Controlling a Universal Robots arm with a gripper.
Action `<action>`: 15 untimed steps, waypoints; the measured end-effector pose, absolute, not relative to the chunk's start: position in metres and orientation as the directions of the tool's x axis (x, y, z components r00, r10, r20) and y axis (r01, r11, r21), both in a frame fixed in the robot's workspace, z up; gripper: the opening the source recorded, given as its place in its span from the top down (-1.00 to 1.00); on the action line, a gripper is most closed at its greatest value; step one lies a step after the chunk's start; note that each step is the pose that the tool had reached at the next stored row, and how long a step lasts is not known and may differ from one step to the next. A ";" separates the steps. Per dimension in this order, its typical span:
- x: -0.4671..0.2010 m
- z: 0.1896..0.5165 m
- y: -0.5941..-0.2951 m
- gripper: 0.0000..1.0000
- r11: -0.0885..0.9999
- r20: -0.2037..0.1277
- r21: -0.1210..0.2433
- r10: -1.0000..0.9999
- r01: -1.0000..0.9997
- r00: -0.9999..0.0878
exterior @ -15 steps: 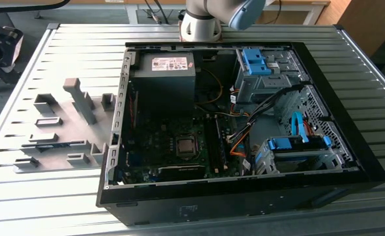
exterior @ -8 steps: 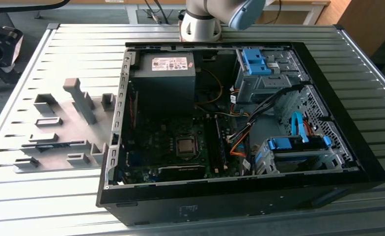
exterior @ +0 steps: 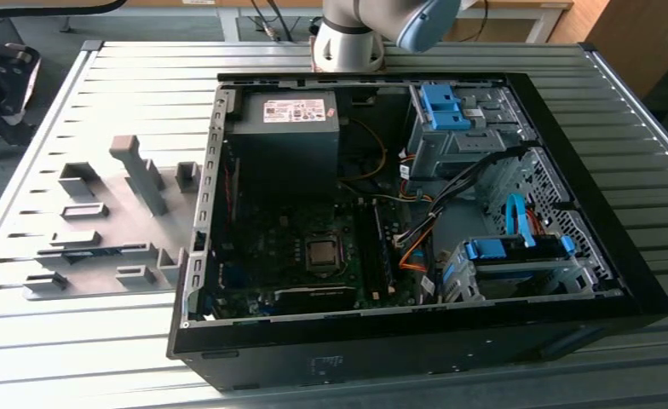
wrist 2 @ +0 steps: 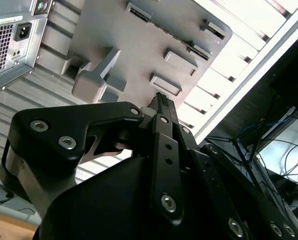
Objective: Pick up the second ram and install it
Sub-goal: 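Pick up the second ram and move it above second insertion slot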
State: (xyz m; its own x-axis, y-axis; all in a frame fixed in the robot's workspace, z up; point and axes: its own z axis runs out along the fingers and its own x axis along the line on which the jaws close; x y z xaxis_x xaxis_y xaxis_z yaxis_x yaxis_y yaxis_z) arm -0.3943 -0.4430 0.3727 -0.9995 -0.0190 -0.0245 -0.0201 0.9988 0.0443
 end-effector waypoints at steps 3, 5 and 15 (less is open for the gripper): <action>-0.394 0.372 -0.443 0.80 0.996 -0.024 0.044 -0.074 -0.075 -0.997; -0.394 0.372 -0.443 0.80 0.993 -0.024 0.044 -0.110 -0.111 -0.994; -0.394 0.372 -0.443 0.80 0.959 -0.024 0.044 -0.280 -0.281 -0.960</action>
State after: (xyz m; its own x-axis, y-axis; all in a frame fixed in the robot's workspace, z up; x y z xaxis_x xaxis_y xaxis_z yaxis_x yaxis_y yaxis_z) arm -0.3944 -0.4430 0.3719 -0.9596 -0.2802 -0.0244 -0.2810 0.9587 0.0439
